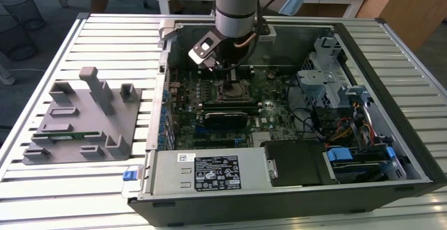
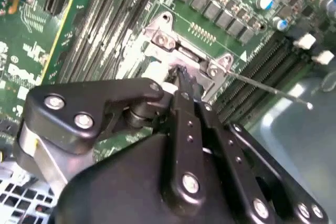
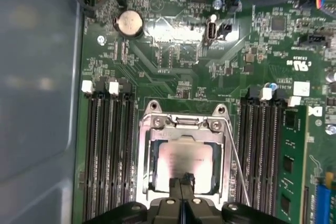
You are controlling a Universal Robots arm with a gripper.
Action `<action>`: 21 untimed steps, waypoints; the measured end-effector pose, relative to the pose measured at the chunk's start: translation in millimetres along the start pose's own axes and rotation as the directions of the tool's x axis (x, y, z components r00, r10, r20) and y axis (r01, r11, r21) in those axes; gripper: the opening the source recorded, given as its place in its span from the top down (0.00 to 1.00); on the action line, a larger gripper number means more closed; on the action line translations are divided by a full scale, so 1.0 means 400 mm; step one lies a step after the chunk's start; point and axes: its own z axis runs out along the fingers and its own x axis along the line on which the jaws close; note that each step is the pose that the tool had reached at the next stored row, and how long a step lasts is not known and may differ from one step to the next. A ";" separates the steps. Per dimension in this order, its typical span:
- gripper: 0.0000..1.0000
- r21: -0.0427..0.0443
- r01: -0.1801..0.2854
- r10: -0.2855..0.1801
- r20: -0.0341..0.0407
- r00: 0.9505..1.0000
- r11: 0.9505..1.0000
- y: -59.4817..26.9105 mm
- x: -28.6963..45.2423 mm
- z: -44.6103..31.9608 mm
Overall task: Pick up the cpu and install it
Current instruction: 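Close the cpu cover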
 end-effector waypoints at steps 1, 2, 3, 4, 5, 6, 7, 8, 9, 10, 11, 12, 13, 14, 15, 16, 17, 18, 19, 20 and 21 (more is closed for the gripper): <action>0.89 0.000 0.000 0.000 0.000 1.000 1.000 0.000 0.000 -0.005; 0.89 0.000 0.000 0.000 0.000 1.000 1.000 0.000 0.000 -0.011; 0.89 0.000 0.000 0.000 0.000 1.000 1.000 0.000 0.000 -0.017; 0.89 0.000 0.000 0.000 0.000 1.000 1.000 0.000 0.000 -0.023; 0.89 0.000 0.000 0.000 0.000 1.000 1.000 0.000 0.000 -0.029; 0.89 0.000 0.000 0.000 0.000 1.000 1.000 0.000 0.000 -0.035; 0.89 0.000 0.000 0.000 0.000 1.000 1.000 0.000 0.000 -0.039; 0.89 0.000 0.000 0.000 0.000 1.000 1.000 0.001 0.000 -0.039; 0.89 0.000 0.000 0.000 0.000 1.000 1.000 0.005 0.000 -0.039; 0.89 0.000 0.000 0.000 0.000 1.000 1.000 0.007 0.000 -0.039; 0.89 0.000 0.000 0.000 0.000 1.000 1.000 0.008 0.000 -0.039; 0.89 0.000 0.000 0.000 0.000 1.000 1.000 0.010 0.000 -0.039; 0.89 0.000 0.000 0.000 0.000 1.000 1.000 0.013 0.000 -0.039; 0.89 0.000 0.000 0.000 0.000 1.000 1.000 0.014 0.000 -0.040; 0.89 0.000 0.000 0.000 0.000 1.000 1.000 0.015 0.000 -0.039; 0.89 0.000 0.000 0.000 0.000 1.000 1.000 0.016 0.000 -0.039; 0.89 0.000 0.000 0.000 0.000 1.000 1.000 0.018 0.000 -0.039; 0.89 0.000 0.000 0.000 0.000 1.000 1.000 0.021 0.000 -0.039; 0.89 0.000 0.000 0.000 0.000 1.000 1.000 0.023 0.000 -0.039; 0.89 0.000 0.000 0.000 0.000 1.000 1.000 0.025 -0.001 -0.039; 0.89 0.000 0.000 0.000 0.000 1.000 1.000 0.027 -0.001 -0.039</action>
